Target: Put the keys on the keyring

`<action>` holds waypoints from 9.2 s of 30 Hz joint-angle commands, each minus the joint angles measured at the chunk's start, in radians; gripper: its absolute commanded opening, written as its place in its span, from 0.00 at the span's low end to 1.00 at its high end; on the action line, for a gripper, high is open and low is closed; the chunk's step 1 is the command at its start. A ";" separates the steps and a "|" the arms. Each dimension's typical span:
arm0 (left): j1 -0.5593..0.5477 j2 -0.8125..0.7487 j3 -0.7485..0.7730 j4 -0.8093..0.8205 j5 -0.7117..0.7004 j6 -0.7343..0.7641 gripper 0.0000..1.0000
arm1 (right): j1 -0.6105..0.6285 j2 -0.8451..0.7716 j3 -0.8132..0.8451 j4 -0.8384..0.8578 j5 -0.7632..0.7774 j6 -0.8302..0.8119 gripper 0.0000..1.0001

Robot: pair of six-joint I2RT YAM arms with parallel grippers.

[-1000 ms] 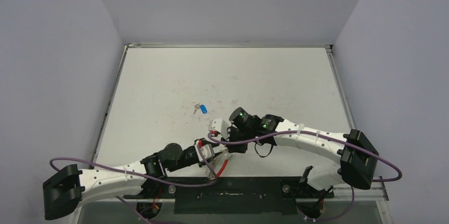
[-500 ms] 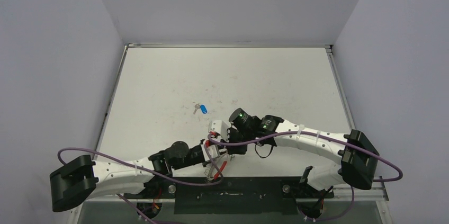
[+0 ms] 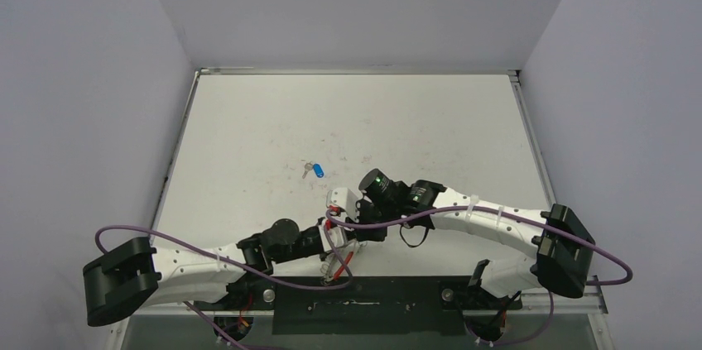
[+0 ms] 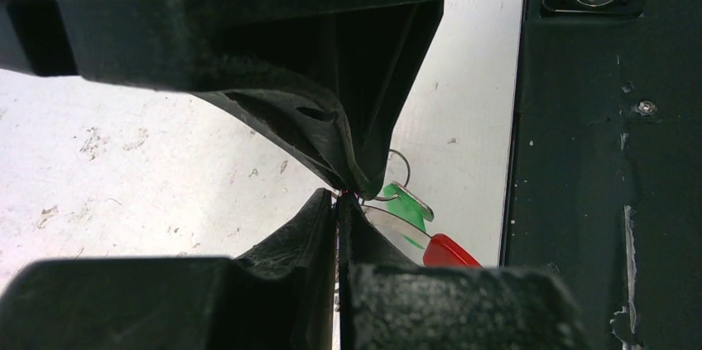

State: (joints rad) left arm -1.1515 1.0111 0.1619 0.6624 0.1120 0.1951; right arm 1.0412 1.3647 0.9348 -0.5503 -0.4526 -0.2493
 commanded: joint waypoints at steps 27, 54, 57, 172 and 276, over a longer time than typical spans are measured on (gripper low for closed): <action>-0.005 -0.228 -0.127 0.139 -0.104 -0.058 0.00 | -0.165 -0.338 -0.341 0.619 -0.061 0.361 1.00; -0.005 -0.358 -0.139 0.037 -0.150 -0.087 0.00 | -0.156 -0.565 -0.429 0.471 0.227 0.924 0.81; -0.005 -0.354 -0.139 0.029 -0.158 -0.084 0.00 | -0.117 -0.537 -0.442 0.541 0.185 0.966 0.72; -0.006 -0.442 -0.199 0.110 -0.027 -0.074 0.00 | -0.117 -0.296 -0.465 0.993 -0.151 0.647 0.35; -0.036 0.284 0.398 -1.060 -0.316 -1.009 0.24 | -0.254 -0.224 -0.602 0.773 -0.028 0.874 0.57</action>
State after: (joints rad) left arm -1.1885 1.1717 0.4782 -0.3275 -0.2276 -0.9173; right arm 0.7868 1.1751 0.2955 0.2287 -0.5213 0.6441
